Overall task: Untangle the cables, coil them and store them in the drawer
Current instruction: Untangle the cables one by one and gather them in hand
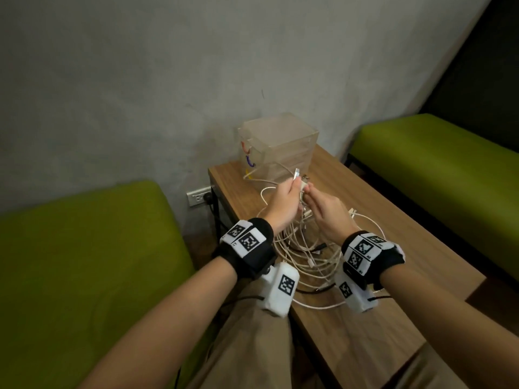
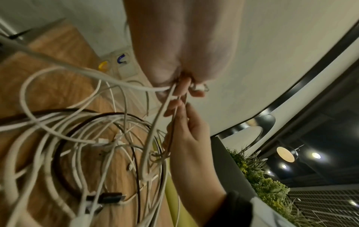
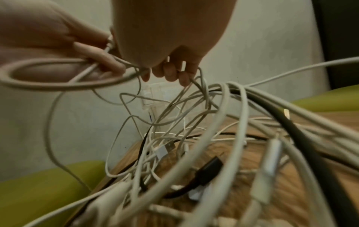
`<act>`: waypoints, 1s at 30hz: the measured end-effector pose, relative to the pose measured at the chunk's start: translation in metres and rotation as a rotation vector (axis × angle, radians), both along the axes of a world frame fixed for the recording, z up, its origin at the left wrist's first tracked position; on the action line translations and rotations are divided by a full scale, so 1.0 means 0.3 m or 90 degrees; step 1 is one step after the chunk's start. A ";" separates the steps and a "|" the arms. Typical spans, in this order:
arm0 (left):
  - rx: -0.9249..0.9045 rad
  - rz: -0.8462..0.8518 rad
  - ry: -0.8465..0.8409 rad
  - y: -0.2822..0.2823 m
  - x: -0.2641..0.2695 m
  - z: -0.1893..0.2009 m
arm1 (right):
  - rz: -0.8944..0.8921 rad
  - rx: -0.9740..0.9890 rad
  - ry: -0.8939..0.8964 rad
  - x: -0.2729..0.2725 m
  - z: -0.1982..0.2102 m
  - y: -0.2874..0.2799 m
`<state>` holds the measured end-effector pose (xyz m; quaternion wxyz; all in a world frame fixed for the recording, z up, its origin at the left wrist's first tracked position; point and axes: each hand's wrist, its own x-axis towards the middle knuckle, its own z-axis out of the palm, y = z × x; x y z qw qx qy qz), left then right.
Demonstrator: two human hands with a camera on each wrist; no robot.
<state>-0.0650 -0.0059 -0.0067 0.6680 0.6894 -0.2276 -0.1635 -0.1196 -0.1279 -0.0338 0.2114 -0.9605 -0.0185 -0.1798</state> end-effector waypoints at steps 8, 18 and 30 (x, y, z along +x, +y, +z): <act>-0.123 0.150 -0.051 0.050 0.062 0.101 | -0.060 0.009 0.239 -0.034 -0.093 -0.123; -0.216 0.295 -0.165 0.176 0.131 0.240 | -0.136 -0.009 0.315 -0.054 -0.106 -0.185; 0.225 -0.104 -0.235 0.026 -0.003 0.072 | -0.089 -0.179 0.173 -0.035 0.090 -0.050</act>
